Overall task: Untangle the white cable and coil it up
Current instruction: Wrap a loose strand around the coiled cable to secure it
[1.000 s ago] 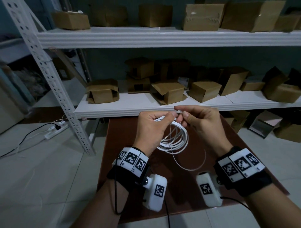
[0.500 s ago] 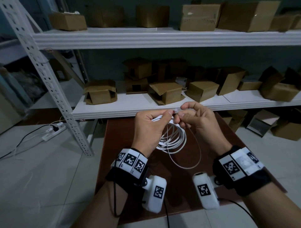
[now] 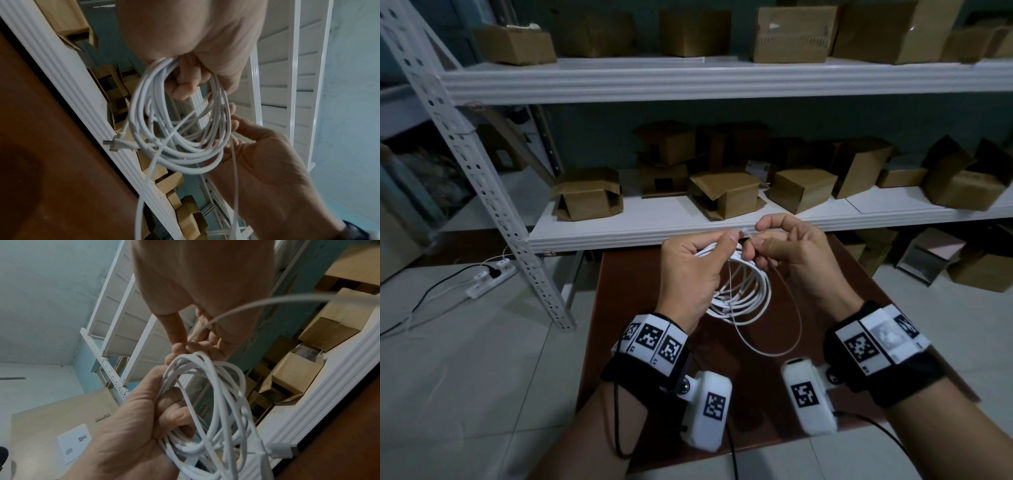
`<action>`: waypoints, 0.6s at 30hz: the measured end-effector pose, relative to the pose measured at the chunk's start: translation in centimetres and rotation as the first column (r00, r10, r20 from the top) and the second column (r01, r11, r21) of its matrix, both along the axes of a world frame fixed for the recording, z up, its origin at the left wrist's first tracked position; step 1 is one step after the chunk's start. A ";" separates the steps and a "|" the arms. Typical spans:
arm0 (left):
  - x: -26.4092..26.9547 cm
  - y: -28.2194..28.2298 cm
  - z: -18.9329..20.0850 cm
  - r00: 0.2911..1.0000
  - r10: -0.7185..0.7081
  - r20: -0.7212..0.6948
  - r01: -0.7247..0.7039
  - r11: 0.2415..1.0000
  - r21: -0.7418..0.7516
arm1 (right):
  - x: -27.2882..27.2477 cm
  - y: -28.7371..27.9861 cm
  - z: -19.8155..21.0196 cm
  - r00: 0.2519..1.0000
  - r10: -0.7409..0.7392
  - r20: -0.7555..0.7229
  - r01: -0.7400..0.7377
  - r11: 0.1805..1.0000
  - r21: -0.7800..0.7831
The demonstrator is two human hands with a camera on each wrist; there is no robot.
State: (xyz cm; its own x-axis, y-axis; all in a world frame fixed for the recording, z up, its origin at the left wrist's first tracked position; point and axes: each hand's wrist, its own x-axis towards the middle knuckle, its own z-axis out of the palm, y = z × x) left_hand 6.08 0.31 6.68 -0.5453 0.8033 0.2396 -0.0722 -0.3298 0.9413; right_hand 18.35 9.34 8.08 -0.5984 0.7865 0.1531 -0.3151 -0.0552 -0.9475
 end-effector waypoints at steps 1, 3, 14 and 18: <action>0.1 -0.1 0.0 1.000 -0.002 -0.012 0.002 1.000 0.003 | 0.0 0.0 0.0 1.000 -0.002 0.001 0.002 1.000 -0.001; 0.2 0.0 0.2 1.000 0.003 -0.022 -0.003 1.000 0.009 | 0.0 0.1 0.0 1.000 -0.010 0.004 0.010 1.000 -0.001; 0.2 -0.1 0.2 0.999 0.037 -0.035 -0.036 0.999 0.012 | -0.4 0.1 -0.2 1.000 -0.024 0.008 0.024 1.000 0.015; -0.1 0.2 -0.2 0.998 0.029 -0.061 -0.029 1.000 0.005 | -0.4 0.0 -0.4 0.999 -0.027 0.017 0.027 1.000 0.015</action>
